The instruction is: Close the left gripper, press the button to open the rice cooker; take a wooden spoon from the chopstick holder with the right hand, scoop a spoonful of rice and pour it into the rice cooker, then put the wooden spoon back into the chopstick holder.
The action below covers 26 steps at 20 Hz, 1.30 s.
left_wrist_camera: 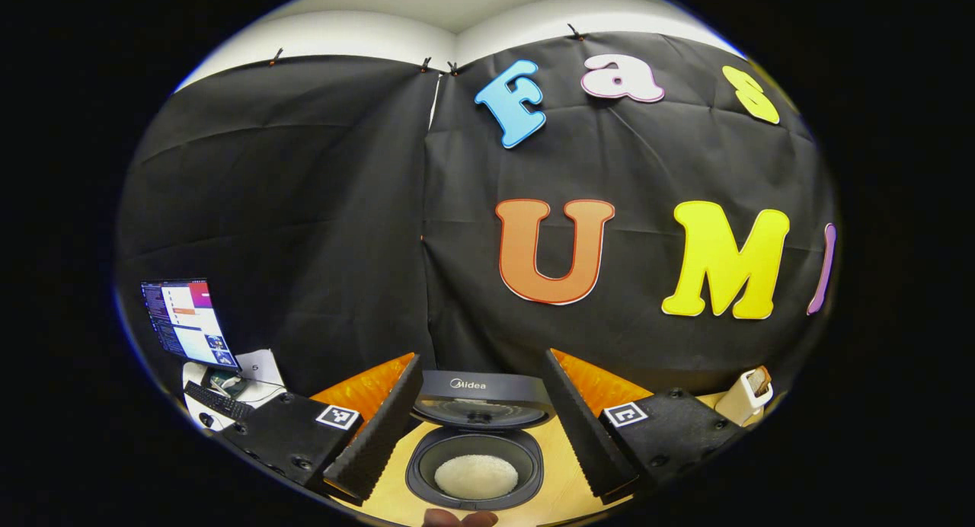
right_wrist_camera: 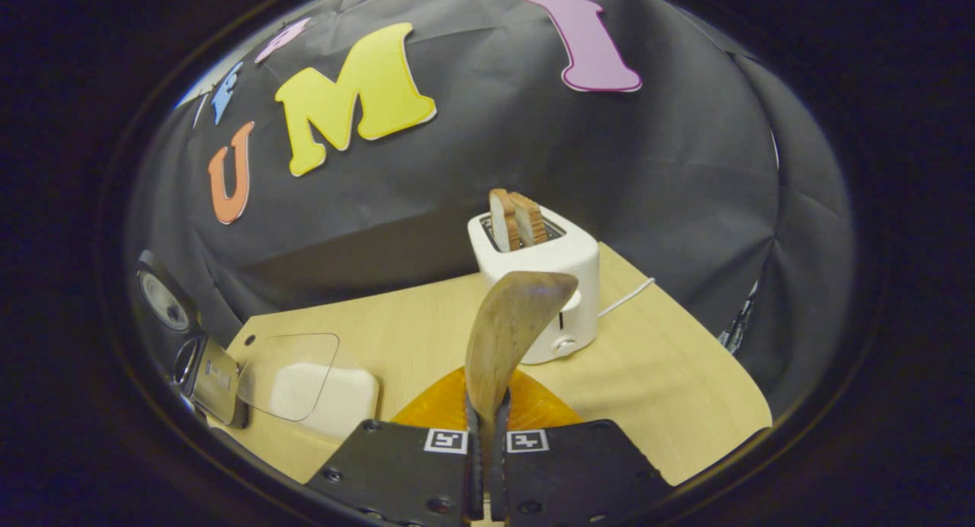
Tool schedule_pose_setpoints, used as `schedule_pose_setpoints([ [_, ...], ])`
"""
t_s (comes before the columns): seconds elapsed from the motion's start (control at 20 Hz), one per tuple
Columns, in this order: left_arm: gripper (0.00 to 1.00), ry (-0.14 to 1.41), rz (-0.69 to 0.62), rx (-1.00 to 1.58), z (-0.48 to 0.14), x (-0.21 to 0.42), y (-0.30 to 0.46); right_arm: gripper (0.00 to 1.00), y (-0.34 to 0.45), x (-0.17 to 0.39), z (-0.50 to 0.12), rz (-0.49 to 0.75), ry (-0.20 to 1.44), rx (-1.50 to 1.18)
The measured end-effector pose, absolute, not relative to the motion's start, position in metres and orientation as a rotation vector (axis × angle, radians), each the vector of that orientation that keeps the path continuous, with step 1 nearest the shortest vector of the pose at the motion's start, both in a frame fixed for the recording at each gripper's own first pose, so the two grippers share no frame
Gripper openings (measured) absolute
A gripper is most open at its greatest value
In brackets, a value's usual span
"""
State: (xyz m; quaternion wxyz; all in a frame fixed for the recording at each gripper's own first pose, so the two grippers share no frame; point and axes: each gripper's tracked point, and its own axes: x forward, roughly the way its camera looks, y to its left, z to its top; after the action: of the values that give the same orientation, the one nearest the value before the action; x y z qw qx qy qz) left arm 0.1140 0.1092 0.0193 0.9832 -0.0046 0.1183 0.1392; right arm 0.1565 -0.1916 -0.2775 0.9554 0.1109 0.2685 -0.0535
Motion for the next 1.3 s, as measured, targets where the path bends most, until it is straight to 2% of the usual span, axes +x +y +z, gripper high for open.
schedule_pose_setpoints([
  [0.3, 1.0, 0.231, 0.258, -0.007, 0.023, 0.111, 0.103, 0.16, -0.194, 0.152, -0.267, -0.101, 0.523, 0.212],
  [0.35, 1.0, 0.227, 0.255, -0.007, 0.024, 0.111, 0.103, 0.22, -0.194, 0.148, -0.26, -0.102, 0.516, 0.21],
  [0.4, 1.0, 0.224, 0.253, -0.008, 0.026, 0.109, 0.102, 0.36, -0.194, 0.147, -0.254, -0.105, 0.511, 0.213],
  [0.45, 1.0, 0.219, 0.249, -0.011, 0.027, 0.109, 0.102, 0.4, -0.197, 0.144, -0.249, -0.113, 0.504, 0.215],
  [0.5, 1.0, 0.215, 0.245, -0.013, 0.028, 0.109, 0.101, 0.51, -0.2, 0.141, -0.243, -0.121, 0.495, 0.218],
  [0.75, 1.0, 0.191, 0.228, 0.001, 0.031, 0.106, 0.101, 0.86, -0.203, 0.123, -0.208, -0.153, 0.439, 0.208],
  [0.8, 1.0, 0.185, 0.223, 0.005, 0.031, 0.106, 0.102, 0.86, -0.202, 0.119, -0.2, -0.156, 0.429, 0.202],
  [0.85, 1.0, 0.181, 0.215, 0.009, 0.032, 0.106, 0.101, 0.82, -0.2, 0.116, -0.193, -0.155, 0.42, 0.193],
  [0.9, 1.0, 0.179, 0.214, 0.01, 0.032, 0.106, 0.102, 0.89, -0.197, 0.112, -0.185, -0.153, 0.409, 0.183],
  [1.15, 1.0, 0.192, 0.193, 0.008, 0.025, 0.111, 0.113, 0.95, -0.172, 0.086, -0.146, -0.115, 0.384, 0.136],
  [1.3, 1.0, 0.233, 0.189, 0.01, 0.011, 0.121, 0.12, 0.95, -0.158, 0.073, -0.12, -0.095, 0.354, 0.098],
])
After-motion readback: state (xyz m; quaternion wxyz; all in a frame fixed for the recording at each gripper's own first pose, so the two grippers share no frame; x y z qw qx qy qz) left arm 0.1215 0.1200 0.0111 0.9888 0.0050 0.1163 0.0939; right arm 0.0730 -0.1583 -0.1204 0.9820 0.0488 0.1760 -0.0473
